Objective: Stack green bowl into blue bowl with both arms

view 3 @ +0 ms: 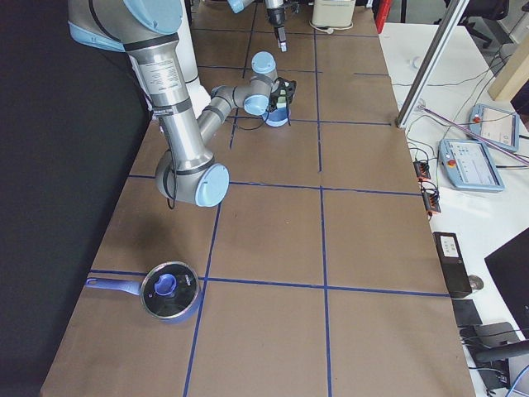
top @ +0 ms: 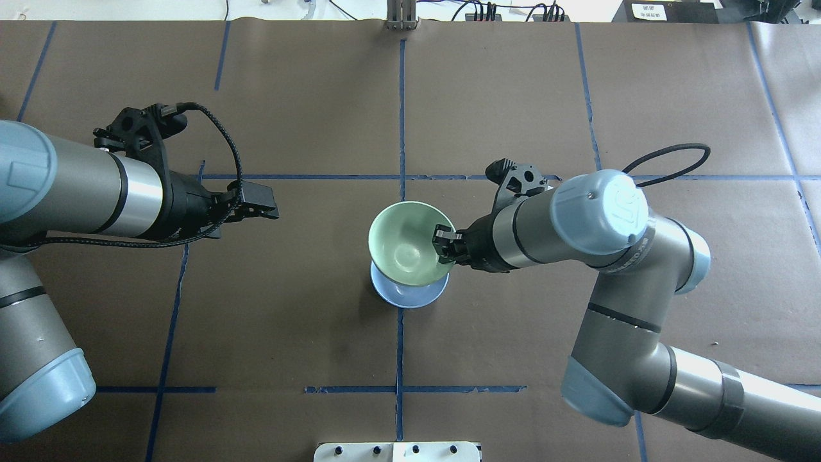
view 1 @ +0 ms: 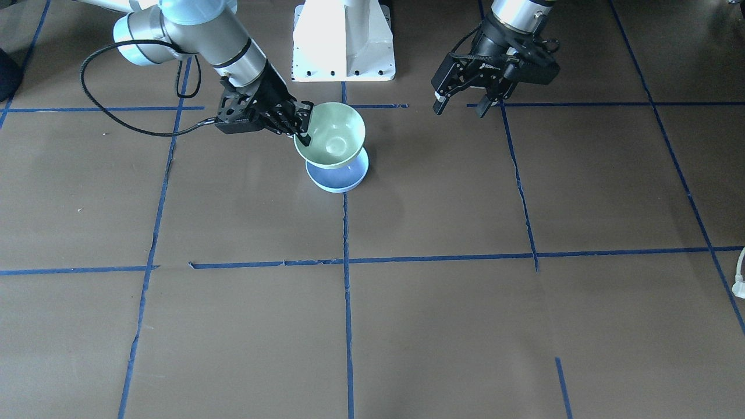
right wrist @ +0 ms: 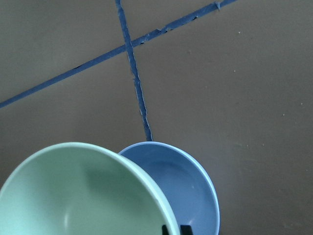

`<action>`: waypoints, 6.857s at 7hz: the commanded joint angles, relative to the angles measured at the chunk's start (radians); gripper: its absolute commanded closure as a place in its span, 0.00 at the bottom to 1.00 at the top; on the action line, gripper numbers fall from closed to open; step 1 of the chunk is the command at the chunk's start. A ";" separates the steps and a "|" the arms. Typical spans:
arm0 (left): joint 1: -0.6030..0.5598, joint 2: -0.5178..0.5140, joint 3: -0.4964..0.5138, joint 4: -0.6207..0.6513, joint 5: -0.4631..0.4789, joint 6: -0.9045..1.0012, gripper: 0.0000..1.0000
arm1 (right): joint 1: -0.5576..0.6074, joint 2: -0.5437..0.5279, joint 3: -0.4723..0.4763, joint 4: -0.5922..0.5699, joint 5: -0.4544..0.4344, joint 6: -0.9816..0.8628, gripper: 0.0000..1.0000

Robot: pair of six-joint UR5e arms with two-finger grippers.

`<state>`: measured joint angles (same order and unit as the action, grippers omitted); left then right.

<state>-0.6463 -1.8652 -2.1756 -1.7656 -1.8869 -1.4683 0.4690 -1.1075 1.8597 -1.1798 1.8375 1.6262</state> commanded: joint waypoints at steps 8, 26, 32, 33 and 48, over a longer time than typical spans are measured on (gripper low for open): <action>0.001 0.000 -0.001 0.000 0.002 -0.007 0.00 | -0.066 0.035 -0.086 -0.076 -0.130 0.029 0.96; -0.918 0.497 0.321 0.291 -0.541 1.705 0.00 | 1.088 -0.623 -0.139 -0.377 0.566 -1.873 0.00; -0.920 0.511 0.292 0.291 -0.538 1.640 0.00 | 1.042 -0.566 -0.125 -0.442 0.499 -1.872 0.00; -0.920 0.512 0.290 0.291 -0.537 1.648 0.00 | 1.040 -0.565 -0.119 -0.442 0.470 -1.872 0.00; -0.924 0.566 0.257 0.305 -0.526 1.643 0.00 | 1.039 -0.572 -0.112 -0.432 0.496 -1.866 0.00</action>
<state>-1.5708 -1.2998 -1.9188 -1.4605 -2.4130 0.1748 1.5084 -1.6792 1.7472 -1.6123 2.3330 -0.2393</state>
